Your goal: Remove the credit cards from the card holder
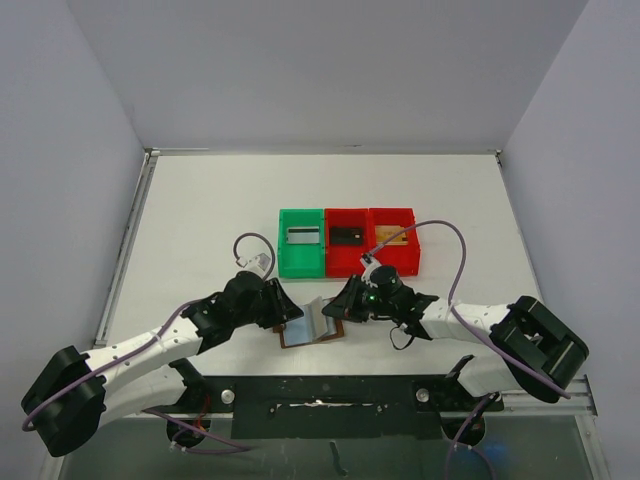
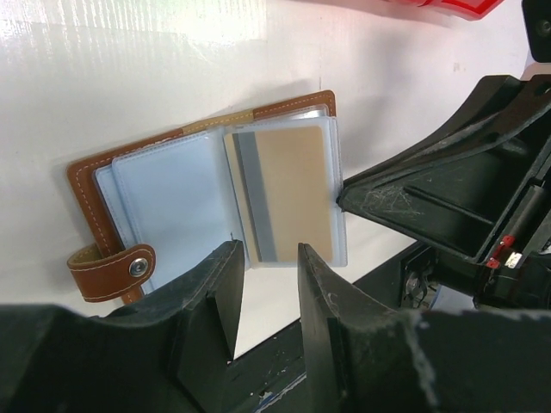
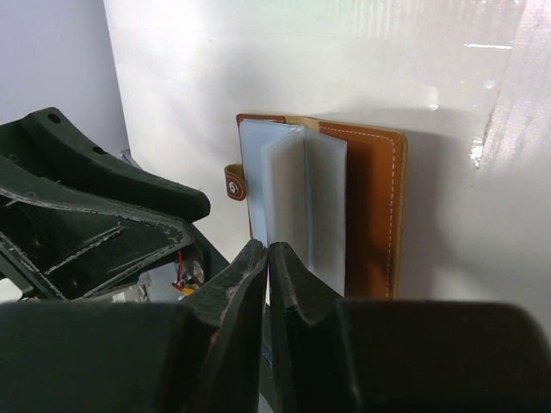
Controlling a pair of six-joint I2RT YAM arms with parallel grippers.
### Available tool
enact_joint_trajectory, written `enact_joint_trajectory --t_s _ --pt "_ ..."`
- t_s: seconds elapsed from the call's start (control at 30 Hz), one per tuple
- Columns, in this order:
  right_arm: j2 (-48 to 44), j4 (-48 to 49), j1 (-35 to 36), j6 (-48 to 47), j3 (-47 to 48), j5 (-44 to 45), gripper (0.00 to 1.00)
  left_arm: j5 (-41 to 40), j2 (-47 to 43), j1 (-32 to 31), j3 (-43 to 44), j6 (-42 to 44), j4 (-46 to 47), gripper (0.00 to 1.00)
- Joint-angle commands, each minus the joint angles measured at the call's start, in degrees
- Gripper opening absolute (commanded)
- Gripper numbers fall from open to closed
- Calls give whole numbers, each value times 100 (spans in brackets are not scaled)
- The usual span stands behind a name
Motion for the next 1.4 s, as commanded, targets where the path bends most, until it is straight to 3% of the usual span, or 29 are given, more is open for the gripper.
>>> enact_joint_trajectory --t_s 0.0,0.17,0.53,0.6,0.73,0.83,1.37 --pt "-164 718 -66 143 -65 -230 8 111 -33 -32 -20 25 421 31" --pt "-26 982 -75 214 -69 -393 16 240 -20 -32 -82 8 624 33" --pt "57 871 -77 185 -36 -389 14 341 -1 -32 -256 -133 971 45" --pt "-40 228 -80 -79 176 -195 17 329 -1 -32 -251 -133 916 46" --pt "-138 -1854 91 -874 999 738 33 75 -144 -32 -212 -89 482 46" --pt "57 -2741 269 -1235 1500 1193 39 -185 -367 -32 -157 -24 34 48" --pt "1239 -3992 1022 -1419 2647 2239 46 -657 -254 -5 24 410 -1013 58"
